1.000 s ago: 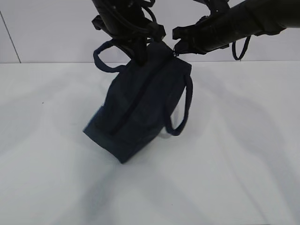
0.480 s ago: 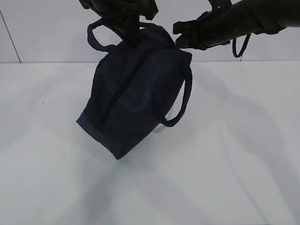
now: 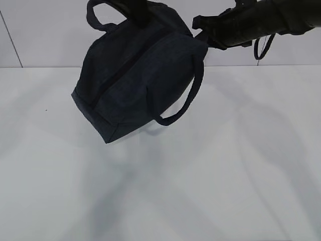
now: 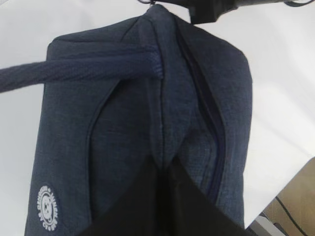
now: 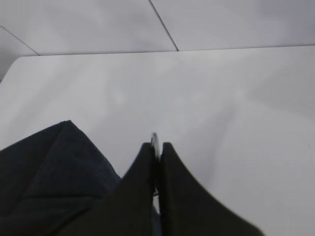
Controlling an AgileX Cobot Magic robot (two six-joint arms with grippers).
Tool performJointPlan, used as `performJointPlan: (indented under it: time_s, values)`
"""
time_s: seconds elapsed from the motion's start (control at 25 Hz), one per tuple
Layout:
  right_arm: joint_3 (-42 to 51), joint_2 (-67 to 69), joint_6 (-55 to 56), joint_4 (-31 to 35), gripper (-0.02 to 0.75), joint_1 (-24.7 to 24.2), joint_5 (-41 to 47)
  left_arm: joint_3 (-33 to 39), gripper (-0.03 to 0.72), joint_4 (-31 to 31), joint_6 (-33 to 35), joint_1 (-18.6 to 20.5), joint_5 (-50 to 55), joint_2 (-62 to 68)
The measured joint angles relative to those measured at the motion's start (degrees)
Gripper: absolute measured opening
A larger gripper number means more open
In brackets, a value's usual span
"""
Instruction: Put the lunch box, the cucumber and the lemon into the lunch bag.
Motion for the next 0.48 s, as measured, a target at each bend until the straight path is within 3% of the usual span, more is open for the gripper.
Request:
performJointPlan:
  time_s: [0.48]
  values:
    - [-0.2,-0.1,0.0,0.9,0.001,0.0,1.7,0.0,-0.007,-0.7,0.0,0.0,0.0,-1.2]
